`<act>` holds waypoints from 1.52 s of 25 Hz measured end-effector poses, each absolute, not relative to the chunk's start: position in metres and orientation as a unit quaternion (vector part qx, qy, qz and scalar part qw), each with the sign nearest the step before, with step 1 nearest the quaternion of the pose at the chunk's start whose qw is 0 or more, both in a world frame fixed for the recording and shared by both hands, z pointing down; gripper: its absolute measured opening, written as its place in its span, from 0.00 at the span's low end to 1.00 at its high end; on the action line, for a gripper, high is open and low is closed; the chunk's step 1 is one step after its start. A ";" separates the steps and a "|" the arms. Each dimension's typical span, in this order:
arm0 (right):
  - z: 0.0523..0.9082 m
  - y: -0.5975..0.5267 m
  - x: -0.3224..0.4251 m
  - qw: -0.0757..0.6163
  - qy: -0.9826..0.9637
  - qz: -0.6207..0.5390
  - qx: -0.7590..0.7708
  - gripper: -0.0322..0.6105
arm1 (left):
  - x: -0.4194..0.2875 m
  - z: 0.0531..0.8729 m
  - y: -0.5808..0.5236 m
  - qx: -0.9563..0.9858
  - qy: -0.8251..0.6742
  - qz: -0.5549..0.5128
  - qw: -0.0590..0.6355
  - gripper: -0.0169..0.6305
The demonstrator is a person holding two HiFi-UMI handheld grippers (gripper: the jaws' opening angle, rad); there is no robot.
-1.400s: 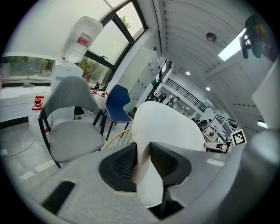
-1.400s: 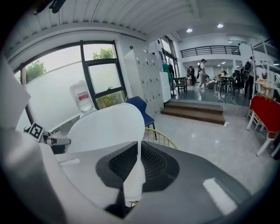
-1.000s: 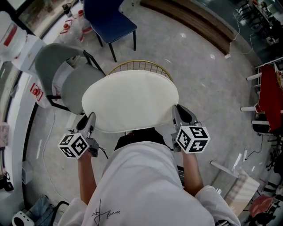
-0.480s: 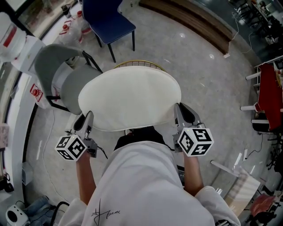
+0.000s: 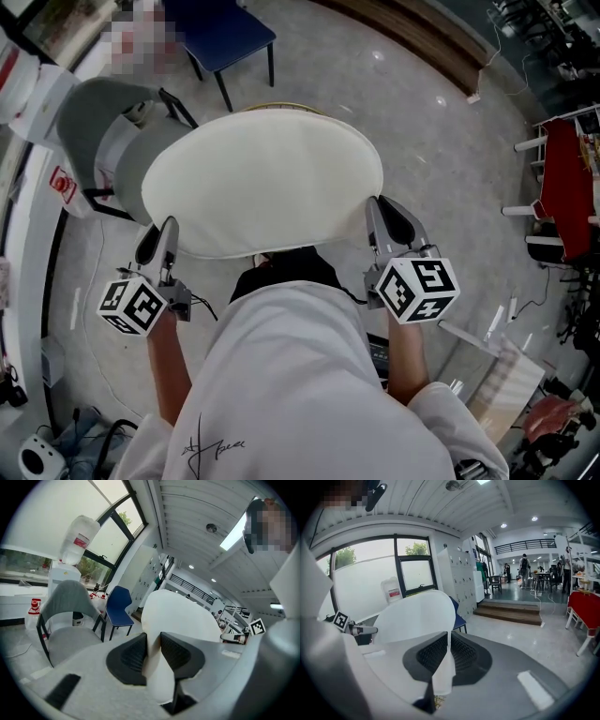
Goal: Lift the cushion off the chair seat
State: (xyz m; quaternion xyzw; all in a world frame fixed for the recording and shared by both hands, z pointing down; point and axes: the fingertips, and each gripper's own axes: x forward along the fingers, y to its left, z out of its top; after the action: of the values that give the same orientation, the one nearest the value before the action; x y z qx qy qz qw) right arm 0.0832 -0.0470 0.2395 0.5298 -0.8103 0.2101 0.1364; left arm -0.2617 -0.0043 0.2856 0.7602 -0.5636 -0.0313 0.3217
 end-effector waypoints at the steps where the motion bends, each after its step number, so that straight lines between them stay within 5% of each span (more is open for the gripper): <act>1: 0.238 -0.047 0.083 0.135 -0.812 0.209 0.528 0.10 | -0.262 0.284 -0.005 0.760 -0.565 -0.033 0.319 0.17; 38: 0.219 -0.048 0.098 0.112 -0.821 0.211 0.518 0.09 | -0.246 0.266 -0.004 0.773 -0.552 -0.053 0.308 0.16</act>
State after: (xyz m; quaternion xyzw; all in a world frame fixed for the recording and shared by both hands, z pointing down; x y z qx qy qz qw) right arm 0.0982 -0.0477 0.2188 0.5178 -0.8214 0.2114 0.1116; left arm -0.2462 -0.0036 0.2663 0.7730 -0.5523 -0.0526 0.3077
